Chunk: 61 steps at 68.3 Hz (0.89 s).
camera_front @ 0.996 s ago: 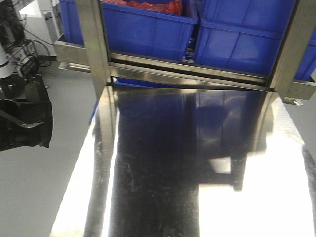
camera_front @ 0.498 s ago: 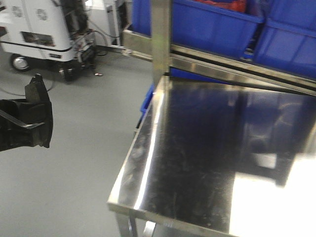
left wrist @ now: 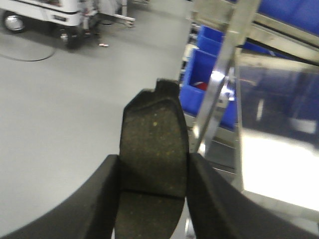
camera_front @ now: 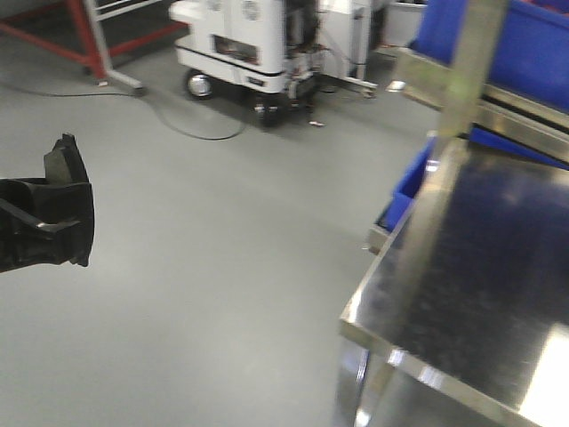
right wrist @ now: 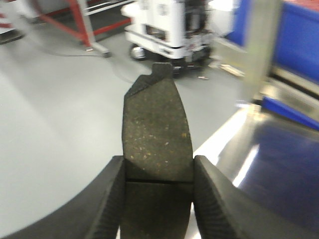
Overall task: Move and align brake pads A on conveyor
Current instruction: 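Turn the base away from the steel table, then drive the base along the yellow floor line toward the cones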
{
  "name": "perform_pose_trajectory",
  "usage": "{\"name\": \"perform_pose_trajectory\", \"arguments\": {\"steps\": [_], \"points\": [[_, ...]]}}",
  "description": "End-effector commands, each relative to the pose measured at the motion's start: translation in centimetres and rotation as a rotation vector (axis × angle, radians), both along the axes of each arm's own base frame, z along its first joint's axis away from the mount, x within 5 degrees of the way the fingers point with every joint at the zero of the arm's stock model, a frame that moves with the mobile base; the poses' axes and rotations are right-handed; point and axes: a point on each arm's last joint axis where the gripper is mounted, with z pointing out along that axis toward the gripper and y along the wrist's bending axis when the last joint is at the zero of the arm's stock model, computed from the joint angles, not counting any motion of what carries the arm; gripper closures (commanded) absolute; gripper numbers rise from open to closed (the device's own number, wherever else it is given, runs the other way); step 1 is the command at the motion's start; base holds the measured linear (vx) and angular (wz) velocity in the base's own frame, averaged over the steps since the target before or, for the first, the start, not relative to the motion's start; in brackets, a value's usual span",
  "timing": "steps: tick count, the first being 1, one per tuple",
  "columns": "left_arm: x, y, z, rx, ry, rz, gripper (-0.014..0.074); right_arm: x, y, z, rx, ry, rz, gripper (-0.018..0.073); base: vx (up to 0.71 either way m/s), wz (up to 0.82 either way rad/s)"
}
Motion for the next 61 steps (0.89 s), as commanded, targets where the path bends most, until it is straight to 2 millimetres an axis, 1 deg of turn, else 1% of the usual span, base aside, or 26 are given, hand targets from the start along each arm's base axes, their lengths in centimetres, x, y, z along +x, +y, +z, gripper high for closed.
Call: {"name": "perform_pose_trajectory", "arguments": {"steps": [1,24,61], "points": [[-0.12,-0.16,1.83,-0.051,-0.104,-0.025,0.0478,0.03,-0.03,1.65,0.009,-0.116,0.002,0.0464,-0.12,0.73],[-0.12,-0.16,1.83,-0.051,-0.104,-0.025,0.0478,0.03,-0.03,1.65,0.009,-0.116,0.002,0.0464,-0.10,0.65],[-0.12,-0.16,1.83,-0.051,-0.104,-0.025,0.0478,0.03,-0.03,1.65,0.009,-0.116,0.002,0.0464,0.00,0.52]]}}
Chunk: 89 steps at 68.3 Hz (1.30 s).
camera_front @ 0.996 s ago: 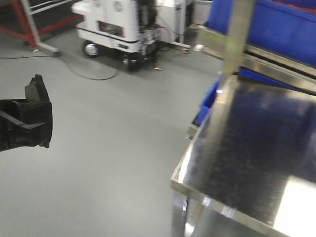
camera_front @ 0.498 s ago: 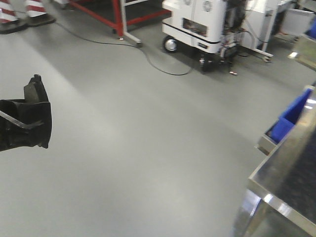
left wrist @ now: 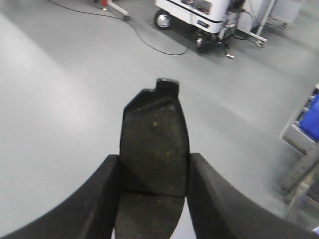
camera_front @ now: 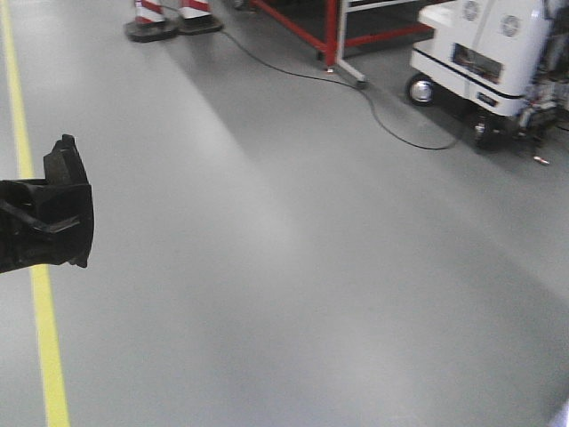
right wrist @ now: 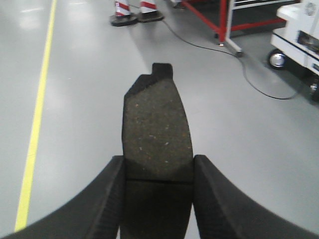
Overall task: Move and align brake pads A on conveyor
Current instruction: 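Drive the base along the yellow floor line toward the cones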
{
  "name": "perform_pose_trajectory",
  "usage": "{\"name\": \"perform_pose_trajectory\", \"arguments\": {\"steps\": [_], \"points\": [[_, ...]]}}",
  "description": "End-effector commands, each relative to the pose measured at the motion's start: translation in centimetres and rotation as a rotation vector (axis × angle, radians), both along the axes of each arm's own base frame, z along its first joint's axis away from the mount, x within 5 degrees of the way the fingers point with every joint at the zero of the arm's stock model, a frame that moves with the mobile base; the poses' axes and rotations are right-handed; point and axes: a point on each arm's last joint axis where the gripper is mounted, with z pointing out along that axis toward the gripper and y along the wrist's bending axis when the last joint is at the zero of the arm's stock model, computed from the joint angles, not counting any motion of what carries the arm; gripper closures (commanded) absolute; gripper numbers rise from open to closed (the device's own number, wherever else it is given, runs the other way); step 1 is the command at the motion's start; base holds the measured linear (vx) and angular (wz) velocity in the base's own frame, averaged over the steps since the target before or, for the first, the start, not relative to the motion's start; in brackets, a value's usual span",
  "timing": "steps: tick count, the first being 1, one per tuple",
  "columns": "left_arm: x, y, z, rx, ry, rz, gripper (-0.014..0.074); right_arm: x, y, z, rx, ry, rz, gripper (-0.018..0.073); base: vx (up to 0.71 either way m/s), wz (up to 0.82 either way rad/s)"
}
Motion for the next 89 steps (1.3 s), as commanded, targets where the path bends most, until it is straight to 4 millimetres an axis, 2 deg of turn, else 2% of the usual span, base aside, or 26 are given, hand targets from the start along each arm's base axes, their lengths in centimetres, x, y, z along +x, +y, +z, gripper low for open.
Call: {"name": "perform_pose_trajectory", "arguments": {"steps": [1,51,89], "points": [[-0.11,-0.18,1.86,-0.053,-0.107,-0.027,0.0478,0.03,-0.03,1.65,0.009,-0.116,0.002,0.0464,0.04,0.49],[-0.11,-0.18,1.86,-0.053,-0.107,-0.027,0.0478,0.03,-0.03,1.65,0.009,-0.116,0.002,0.0464,0.07,0.45],[-0.11,-0.18,1.86,-0.053,-0.107,-0.027,0.0478,0.03,-0.03,1.65,0.009,-0.116,0.002,0.0464,0.14,0.11]]}}
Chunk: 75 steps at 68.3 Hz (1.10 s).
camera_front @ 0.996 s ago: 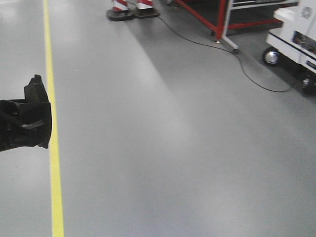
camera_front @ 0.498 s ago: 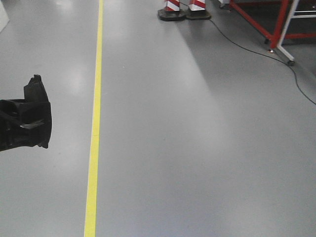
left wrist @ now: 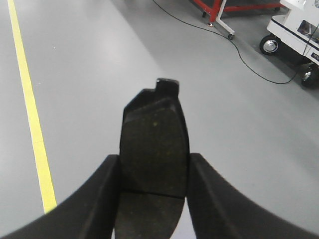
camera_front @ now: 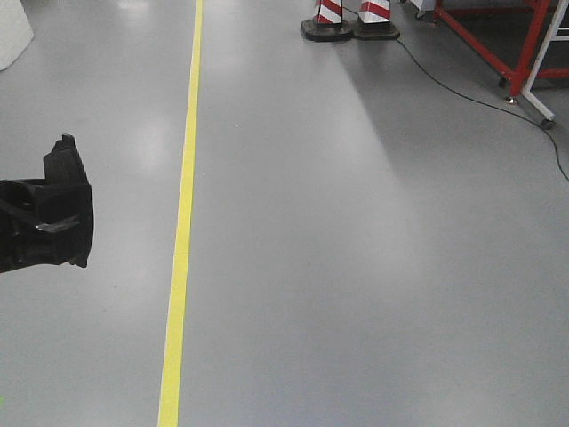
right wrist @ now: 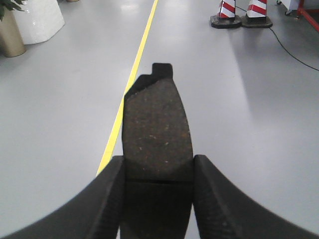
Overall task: Move and align brake pads A on conveyor
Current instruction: 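Drive the base along the yellow floor line toward the cones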
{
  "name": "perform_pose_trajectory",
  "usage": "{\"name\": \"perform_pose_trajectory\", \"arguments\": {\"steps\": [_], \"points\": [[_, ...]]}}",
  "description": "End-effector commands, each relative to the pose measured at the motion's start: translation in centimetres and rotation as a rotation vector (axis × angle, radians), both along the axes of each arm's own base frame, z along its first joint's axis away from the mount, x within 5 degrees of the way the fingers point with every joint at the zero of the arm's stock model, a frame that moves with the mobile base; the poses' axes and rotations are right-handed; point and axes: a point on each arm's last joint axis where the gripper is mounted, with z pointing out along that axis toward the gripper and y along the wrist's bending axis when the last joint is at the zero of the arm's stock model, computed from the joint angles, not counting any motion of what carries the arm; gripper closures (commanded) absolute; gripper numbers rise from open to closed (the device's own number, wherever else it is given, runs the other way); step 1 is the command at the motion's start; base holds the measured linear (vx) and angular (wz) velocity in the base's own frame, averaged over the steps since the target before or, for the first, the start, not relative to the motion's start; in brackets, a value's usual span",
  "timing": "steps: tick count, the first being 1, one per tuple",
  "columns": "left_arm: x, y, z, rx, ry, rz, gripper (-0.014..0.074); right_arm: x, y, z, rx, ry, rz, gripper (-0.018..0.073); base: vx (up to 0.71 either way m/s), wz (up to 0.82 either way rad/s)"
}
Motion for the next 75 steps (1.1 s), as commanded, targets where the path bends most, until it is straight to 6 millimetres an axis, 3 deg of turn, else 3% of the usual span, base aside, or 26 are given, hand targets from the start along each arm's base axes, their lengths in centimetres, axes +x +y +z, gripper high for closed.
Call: {"name": "perform_pose_trajectory", "arguments": {"steps": [1,75], "points": [[-0.11,-0.18,1.86,-0.053,-0.107,-0.027,0.0478,0.03,-0.03,1.65,0.009,-0.116,0.002,0.0464,0.21,-0.03],[-0.11,-0.18,1.86,-0.053,-0.107,-0.027,0.0478,0.03,-0.03,1.65,0.009,-0.116,0.002,0.0464,0.35,0.06]]}}
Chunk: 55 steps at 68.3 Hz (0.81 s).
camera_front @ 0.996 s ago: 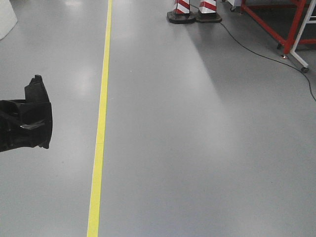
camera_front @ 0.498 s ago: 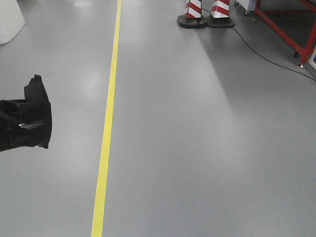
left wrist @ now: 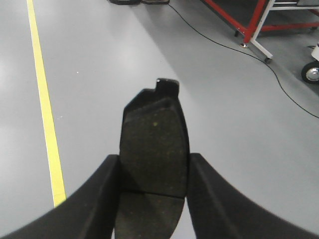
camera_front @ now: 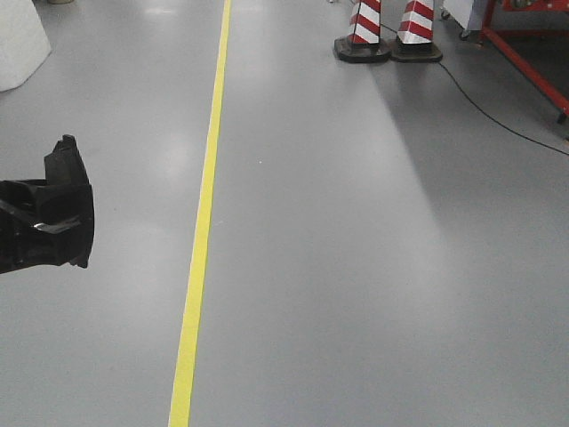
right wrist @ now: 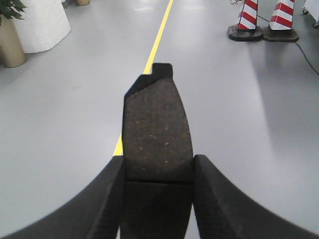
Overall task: Move and align brake pads A on conveyor
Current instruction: 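Drive the base along the yellow floor line toward the cones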
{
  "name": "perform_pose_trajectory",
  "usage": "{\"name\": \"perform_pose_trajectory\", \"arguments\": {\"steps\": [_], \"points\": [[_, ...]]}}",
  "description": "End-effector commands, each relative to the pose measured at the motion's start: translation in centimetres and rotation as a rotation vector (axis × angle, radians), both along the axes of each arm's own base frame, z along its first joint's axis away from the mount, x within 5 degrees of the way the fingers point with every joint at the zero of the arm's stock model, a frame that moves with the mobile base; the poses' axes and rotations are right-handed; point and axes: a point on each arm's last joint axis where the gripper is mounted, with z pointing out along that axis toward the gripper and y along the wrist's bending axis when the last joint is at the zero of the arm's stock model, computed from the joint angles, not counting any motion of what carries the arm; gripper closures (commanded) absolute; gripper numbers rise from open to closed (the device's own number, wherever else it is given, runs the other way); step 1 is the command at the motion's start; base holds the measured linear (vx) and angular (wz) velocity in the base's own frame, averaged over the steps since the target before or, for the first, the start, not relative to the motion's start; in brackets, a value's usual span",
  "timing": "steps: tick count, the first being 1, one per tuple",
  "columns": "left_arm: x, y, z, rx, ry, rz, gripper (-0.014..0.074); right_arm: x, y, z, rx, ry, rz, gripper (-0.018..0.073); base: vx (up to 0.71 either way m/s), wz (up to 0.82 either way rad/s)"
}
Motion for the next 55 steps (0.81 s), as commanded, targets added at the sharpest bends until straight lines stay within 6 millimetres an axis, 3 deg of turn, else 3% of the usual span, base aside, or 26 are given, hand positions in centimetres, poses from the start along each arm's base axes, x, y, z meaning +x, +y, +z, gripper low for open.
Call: {"name": "perform_pose_trajectory", "arguments": {"steps": [1,55], "points": [[-0.11,-0.18,1.86,-0.053,-0.107,-0.027,0.0478,0.03,-0.03,1.65,0.009,-0.116,0.002,0.0464,0.46,0.04],[-0.11,-0.17,1.84,-0.052,-0.105,-0.026,0.0478,0.03,-0.03,1.65,0.009,-0.117,0.002,0.0464,0.51,0.01]]}}
